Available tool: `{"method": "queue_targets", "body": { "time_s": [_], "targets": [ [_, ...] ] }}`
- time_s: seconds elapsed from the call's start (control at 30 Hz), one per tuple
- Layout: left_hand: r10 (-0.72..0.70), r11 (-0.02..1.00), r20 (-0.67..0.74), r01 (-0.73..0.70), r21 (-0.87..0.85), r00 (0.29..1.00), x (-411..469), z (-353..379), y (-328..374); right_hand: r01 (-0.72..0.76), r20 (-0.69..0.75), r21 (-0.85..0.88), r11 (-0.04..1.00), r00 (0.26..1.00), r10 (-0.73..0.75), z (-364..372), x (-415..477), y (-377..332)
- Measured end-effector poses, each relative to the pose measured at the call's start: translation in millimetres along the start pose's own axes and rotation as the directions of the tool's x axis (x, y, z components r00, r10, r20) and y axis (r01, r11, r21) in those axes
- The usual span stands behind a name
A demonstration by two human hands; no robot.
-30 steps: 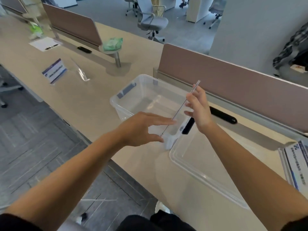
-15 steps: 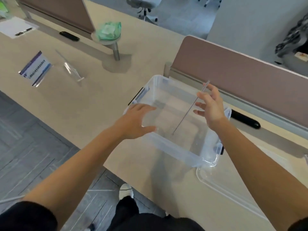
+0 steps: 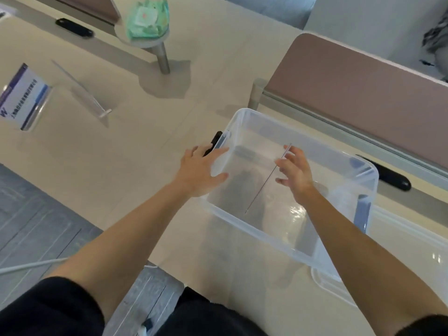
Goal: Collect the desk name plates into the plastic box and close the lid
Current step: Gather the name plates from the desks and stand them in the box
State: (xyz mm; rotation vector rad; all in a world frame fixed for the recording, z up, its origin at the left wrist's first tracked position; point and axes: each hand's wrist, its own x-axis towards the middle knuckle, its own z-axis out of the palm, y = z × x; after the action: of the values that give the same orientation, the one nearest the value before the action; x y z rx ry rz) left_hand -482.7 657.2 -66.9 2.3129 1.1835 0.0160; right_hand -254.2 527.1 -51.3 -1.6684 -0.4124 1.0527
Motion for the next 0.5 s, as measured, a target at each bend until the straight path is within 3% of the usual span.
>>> {"method": "queue_targets", "body": {
  "time_s": [0.13, 0.33, 0.5],
  "targets": [
    [-0.018, 1.000, -0.026, 0.018, -0.014, 1.000, -1, 2, 0, -0.004, 0.020, -0.102, 0.995, 1.000, 0.006, 18, 29, 23],
    [-0.010, 0.999, -0.024, 0.009, -0.037, 1.000, -3, -4, 4, -0.013, 0.072, -0.104, 0.995, 0.997, 0.021, 27, 53, 49],
    [-0.013, 0.999, -0.004, 0.013, -0.038, 1.000, -3, -5, 4, 0.003, 0.113, -0.355, 0.935, 0.993, 0.040, 16, 48, 51]
  ]
}}
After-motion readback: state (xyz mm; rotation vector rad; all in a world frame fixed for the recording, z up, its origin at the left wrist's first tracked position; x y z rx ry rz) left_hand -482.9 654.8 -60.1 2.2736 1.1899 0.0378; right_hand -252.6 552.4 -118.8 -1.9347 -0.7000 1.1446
